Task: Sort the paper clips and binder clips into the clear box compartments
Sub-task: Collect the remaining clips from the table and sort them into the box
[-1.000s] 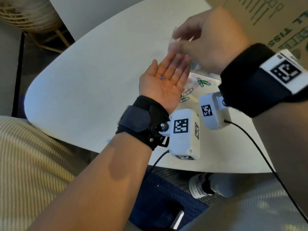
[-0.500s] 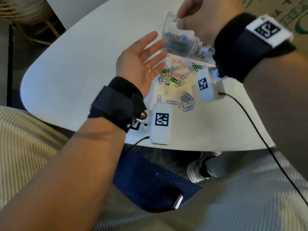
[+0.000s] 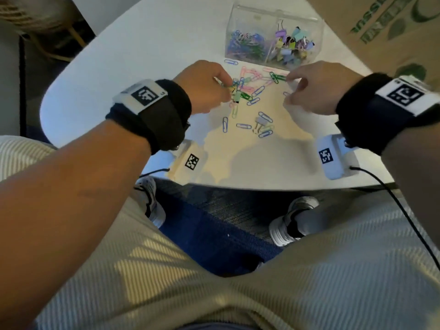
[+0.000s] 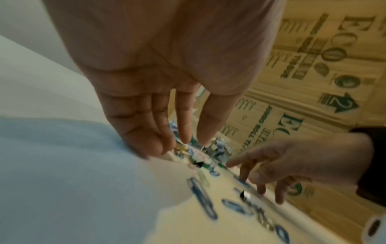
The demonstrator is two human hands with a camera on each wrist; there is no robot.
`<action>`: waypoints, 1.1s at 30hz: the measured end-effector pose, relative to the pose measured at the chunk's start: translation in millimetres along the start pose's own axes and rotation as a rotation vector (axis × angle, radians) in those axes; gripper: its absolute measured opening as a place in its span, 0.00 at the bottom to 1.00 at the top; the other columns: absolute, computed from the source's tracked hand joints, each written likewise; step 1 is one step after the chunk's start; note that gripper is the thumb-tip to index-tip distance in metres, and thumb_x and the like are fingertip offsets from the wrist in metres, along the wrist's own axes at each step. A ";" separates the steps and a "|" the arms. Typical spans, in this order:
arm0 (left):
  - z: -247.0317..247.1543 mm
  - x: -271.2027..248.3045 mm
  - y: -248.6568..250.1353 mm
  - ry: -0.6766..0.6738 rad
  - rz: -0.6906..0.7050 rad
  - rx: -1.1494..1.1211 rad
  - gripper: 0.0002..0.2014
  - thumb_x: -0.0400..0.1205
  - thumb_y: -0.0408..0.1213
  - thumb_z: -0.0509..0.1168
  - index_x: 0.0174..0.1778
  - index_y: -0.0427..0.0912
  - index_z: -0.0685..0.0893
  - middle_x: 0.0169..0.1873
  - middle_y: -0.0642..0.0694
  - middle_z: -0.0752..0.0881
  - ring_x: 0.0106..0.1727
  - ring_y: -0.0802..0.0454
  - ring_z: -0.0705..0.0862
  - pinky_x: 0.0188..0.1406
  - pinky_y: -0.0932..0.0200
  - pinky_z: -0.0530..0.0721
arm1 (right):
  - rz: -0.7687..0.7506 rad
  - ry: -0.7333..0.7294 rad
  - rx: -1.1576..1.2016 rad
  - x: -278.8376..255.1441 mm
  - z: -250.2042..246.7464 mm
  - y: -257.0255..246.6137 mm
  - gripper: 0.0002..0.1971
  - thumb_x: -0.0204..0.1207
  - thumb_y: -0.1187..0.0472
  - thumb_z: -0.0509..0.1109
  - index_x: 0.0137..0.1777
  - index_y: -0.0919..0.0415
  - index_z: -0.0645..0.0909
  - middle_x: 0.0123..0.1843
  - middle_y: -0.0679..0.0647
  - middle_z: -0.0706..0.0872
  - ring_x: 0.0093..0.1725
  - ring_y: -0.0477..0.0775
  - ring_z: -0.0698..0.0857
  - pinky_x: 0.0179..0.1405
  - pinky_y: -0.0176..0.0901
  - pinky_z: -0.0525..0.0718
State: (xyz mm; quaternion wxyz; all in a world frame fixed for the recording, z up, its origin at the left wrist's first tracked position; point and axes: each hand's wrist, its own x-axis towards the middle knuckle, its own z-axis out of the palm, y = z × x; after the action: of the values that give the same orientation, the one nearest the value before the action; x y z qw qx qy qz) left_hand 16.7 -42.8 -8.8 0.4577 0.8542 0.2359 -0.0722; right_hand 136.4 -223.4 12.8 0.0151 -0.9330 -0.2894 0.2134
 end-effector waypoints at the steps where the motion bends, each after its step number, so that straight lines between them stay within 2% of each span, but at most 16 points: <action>1: 1.7 -0.8 -0.8 -0.023 0.014 0.061 0.11 0.78 0.34 0.66 0.56 0.45 0.85 0.38 0.50 0.83 0.36 0.51 0.82 0.43 0.56 0.85 | -0.017 -0.018 -0.023 0.8 4.0 -2.0 0.25 0.81 0.50 0.65 0.77 0.53 0.71 0.75 0.55 0.75 0.73 0.61 0.73 0.68 0.47 0.71; 5: 2.7 1.0 -0.4 -0.047 0.052 0.143 0.11 0.78 0.33 0.65 0.55 0.45 0.85 0.38 0.51 0.84 0.35 0.55 0.81 0.40 0.63 0.80 | -0.152 -0.044 -0.006 -3.0 14.5 -15.3 0.08 0.81 0.58 0.65 0.57 0.52 0.79 0.58 0.55 0.80 0.62 0.62 0.78 0.53 0.43 0.71; 7: -1.1 7.6 0.3 0.041 0.088 0.213 0.14 0.80 0.36 0.64 0.61 0.47 0.84 0.53 0.49 0.84 0.50 0.52 0.83 0.52 0.62 0.77 | -0.176 -0.078 0.011 -8.2 15.7 -17.4 0.16 0.80 0.61 0.64 0.65 0.50 0.82 0.63 0.52 0.83 0.63 0.58 0.79 0.55 0.40 0.70; 9: -4.8 15.4 1.0 0.113 0.132 0.352 0.18 0.83 0.38 0.60 0.70 0.48 0.78 0.69 0.48 0.77 0.68 0.49 0.75 0.66 0.61 0.69 | -0.185 -0.068 0.022 -10.2 13.8 -18.2 0.18 0.81 0.59 0.63 0.69 0.49 0.81 0.68 0.52 0.82 0.66 0.57 0.78 0.56 0.39 0.69; 11: -3.4 20.4 4.9 0.081 0.166 0.471 0.22 0.85 0.36 0.56 0.77 0.47 0.70 0.77 0.45 0.69 0.77 0.47 0.67 0.74 0.57 0.62 | -0.195 -0.008 0.026 -6.1 11.5 -18.1 0.19 0.82 0.55 0.62 0.72 0.52 0.79 0.72 0.56 0.79 0.70 0.60 0.76 0.61 0.42 0.70; 14: 7.1 24.7 11.3 -0.041 0.187 0.606 0.24 0.84 0.30 0.55 0.79 0.40 0.66 0.77 0.40 0.67 0.77 0.42 0.66 0.75 0.51 0.64 | -0.224 0.033 -0.051 4.2 10.8 -24.5 0.18 0.83 0.54 0.61 0.68 0.63 0.78 0.70 0.65 0.77 0.68 0.66 0.74 0.66 0.53 0.73; 17: 13.0 27.3 15.1 -0.083 0.193 0.697 0.22 0.81 0.28 0.56 0.73 0.36 0.71 0.71 0.35 0.71 0.71 0.36 0.72 0.69 0.43 0.71 | -0.210 0.010 -0.048 14.0 11.9 -33.8 0.11 0.82 0.54 0.61 0.50 0.63 0.76 0.55 0.63 0.81 0.54 0.64 0.77 0.52 0.51 0.76; 19: 11.6 28.3 16.6 -0.069 0.207 0.702 0.23 0.81 0.28 0.56 0.74 0.39 0.72 0.71 0.36 0.72 0.71 0.37 0.72 0.69 0.46 0.72 | -0.199 0.005 -0.038 17.2 11.3 -36.5 0.10 0.82 0.55 0.61 0.46 0.61 0.74 0.50 0.61 0.80 0.51 0.63 0.78 0.47 0.48 0.73; 21: 9.2 27.8 16.8 -0.061 0.222 0.662 0.24 0.82 0.29 0.57 0.76 0.42 0.70 0.72 0.39 0.72 0.71 0.40 0.72 0.68 0.52 0.70 | -0.224 -0.010 -0.015 16.7 10.8 -35.5 0.10 0.83 0.57 0.61 0.51 0.62 0.80 0.53 0.62 0.83 0.57 0.65 0.80 0.51 0.48 0.75; 22: 7.4 26.9 16.8 -0.060 0.233 0.652 0.24 0.83 0.30 0.58 0.76 0.43 0.69 0.72 0.40 0.73 0.71 0.42 0.72 0.67 0.54 0.69 | -0.232 -0.017 0.022 14.4 9.6 -33.6 0.12 0.84 0.57 0.61 0.59 0.60 0.82 0.60 0.61 0.84 0.63 0.63 0.80 0.57 0.46 0.75; 23: 5.7 26.0 16.5 -0.063 0.249 0.652 0.24 0.83 0.33 0.59 0.77 0.44 0.69 0.72 0.40 0.72 0.72 0.42 0.72 0.67 0.54 0.69 | -0.226 -0.018 0.068 10.5 7.9 -31.2 0.16 0.84 0.56 0.61 0.68 0.58 0.81 0.67 0.58 0.83 0.67 0.59 0.79 0.60 0.42 0.73; 25: 1.3 24.3 14.0 -0.076 0.264 0.690 0.26 0.83 0.43 0.61 0.78 0.46 0.67 0.73 0.40 0.70 0.73 0.41 0.69 0.69 0.49 0.69 | -0.221 0.009 0.122 5.6 6.2 -23.9 0.19 0.84 0.51 0.61 0.74 0.52 0.76 0.71 0.54 0.80 0.66 0.54 0.78 0.58 0.38 0.69; 27: -4.1 24.5 11.7 -0.094 0.221 0.782 0.33 0.80 0.56 0.62 0.80 0.48 0.63 0.75 0.40 0.67 0.75 0.38 0.65 0.69 0.42 0.69 | -0.209 0.049 0.075 7.0 5.0 -15.8 0.24 0.82 0.44 0.62 0.76 0.50 0.73 0.73 0.57 0.76 0.68 0.57 0.76 0.61 0.44 0.70; 29: -6.1 24.6 10.7 -0.127 0.158 0.868 0.39 0.77 0.63 0.62 0.81 0.49 0.60 0.75 0.39 0.65 0.75 0.36 0.63 0.69 0.40 0.69 | -0.178 0.015 -0.034 7.0 5.1 -12.7 0.31 0.79 0.37 0.61 0.79 0.50 0.67 0.79 0.60 0.68 0.75 0.63 0.70 0.71 0.52 0.68; 31: -2.6 24.5 12.5 -0.161 0.136 0.877 0.36 0.78 0.59 0.63 0.80 0.49 0.62 0.74 0.39 0.64 0.74 0.36 0.63 0.70 0.41 0.69 | -0.144 -0.062 -0.109 6.1 7.0 -13.2 0.40 0.73 0.29 0.61 0.81 0.50 0.63 0.81 0.62 0.64 0.77 0.66 0.67 0.73 0.57 0.68; 33: 2.3 23.7 16.6 -0.191 0.157 0.797 0.30 0.79 0.52 0.64 0.78 0.51 0.66 0.73 0.40 0.66 0.72 0.38 0.67 0.69 0.44 0.71 | -0.173 -0.121 -0.127 5.5 9.5 -17.1 0.47 0.64 0.24 0.63 0.79 0.50 0.64 0.77 0.64 0.68 0.74 0.68 0.70 0.69 0.57 0.71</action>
State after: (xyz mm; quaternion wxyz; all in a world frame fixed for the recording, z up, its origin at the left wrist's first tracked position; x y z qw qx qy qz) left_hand 45.5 -44.5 -5.7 0.1151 0.9694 0.0802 -0.2014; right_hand 127.5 -207.0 4.7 -0.0432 -0.8891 -0.3820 0.2483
